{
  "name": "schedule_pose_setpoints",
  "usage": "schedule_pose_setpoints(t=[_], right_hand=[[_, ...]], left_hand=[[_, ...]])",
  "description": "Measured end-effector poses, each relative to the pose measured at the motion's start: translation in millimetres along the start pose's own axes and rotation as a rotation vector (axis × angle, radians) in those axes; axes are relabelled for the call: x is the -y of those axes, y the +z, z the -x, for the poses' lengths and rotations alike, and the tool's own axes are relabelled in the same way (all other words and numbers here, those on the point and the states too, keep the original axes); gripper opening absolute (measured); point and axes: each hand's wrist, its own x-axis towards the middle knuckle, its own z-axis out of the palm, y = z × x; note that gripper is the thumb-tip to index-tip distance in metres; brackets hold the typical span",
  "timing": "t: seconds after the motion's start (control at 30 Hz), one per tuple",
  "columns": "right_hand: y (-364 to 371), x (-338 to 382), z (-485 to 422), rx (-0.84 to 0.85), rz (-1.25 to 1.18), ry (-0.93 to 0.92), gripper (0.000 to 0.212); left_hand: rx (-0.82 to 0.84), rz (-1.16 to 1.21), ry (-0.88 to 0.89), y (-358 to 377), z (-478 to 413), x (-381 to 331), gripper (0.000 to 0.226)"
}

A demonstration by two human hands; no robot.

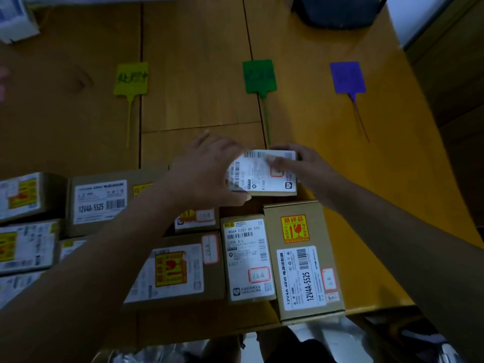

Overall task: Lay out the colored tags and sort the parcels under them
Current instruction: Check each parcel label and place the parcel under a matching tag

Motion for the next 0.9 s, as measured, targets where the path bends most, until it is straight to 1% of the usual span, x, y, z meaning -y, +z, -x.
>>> schedule_pose_setpoints(t=[0.07, 0.1, 0.13, 0.17, 0.2, 0.23, 0.27, 0.3, 0.33, 0.37, 0.43, 0.5, 0.7, 0.9], right_hand=[[-7.8, 20.5, 4.9, 0.052, -0.131, -0.032, 0.035], [-10.5, 33.2, 9.6, 0.073, -0.212, -0.053, 0.033], [-11.5, 46.3, 16.3, 0.092, -0.294, -0.064, 0.033], [-10.4, 59.2, 24.5, 0.115, -0.372, -0.067, 0.035], [-7.1, 72.4, 33.5, 0.145, -0.435, -0.076, 0.038], [-1.7, 81.6, 40.5, 0.176, -0.491, -0.082, 0.041], [5.3, 91.6, 49.1, 0.202, -0.536, -0.097, 0.043], [13.4, 105.0, 60.3, 0.223, -0.570, -0.121, 0.044], [22.6, 116.1, 71.8, 0.237, -0.600, -0.135, 0.044], [31.2, 127.6, 83.5, 0.241, -0.615, -0.147, 0.044], [46.3, 147.4, 105.4, 0.223, -0.599, -0.166, 0.042], [55.9, 162.1, 122.4, 0.199, -0.576, -0.167, 0.042], [67.9, 193.1, 141.4, 0.201, -0.488, -0.157, 0.047], [67.3, 205.8, 140.5, 0.227, -0.452, -0.178, 0.046]], left_hand=[[-0.138, -0.003, 0.065, -24.6, 5.4, 1.2, 0.099], [-0.239, 0.029, 0.086, -37.3, 8.5, 1.0, 0.093], [-0.361, 0.106, 0.077, -49.1, 12.0, -0.3, 0.087], [-0.488, 0.245, 0.020, -59.2, 16.1, -3.8, 0.081], [-0.590, 0.439, -0.080, -69.3, 19.9, -9.3, 0.075], [-0.625, 0.687, -0.212, -75.2, 23.4, -17.0, 0.069], [-0.602, 0.968, -0.327, -83.9, 28.8, -28.1, 0.062], [-0.548, 1.210, -0.405, -95.7, 36.1, -39.2, 0.057], [-0.498, 1.388, -0.434, -104.4, 43.5, -47.7, 0.053], [-0.493, 1.484, -0.429, -114.6, 51.5, -54.8, 0.051], [-0.560, 1.532, -0.403, -134.3, 68.6, -65.9, 0.055], [-0.603, 1.530, -0.403, -152.4, 83.7, -72.8, 0.056], [-0.646, 1.516, -0.386, -188.5, 112.0, -77.5, 0.050], [-0.665, 1.518, -0.386, -199.0, 116.1, -75.1, 0.052]])
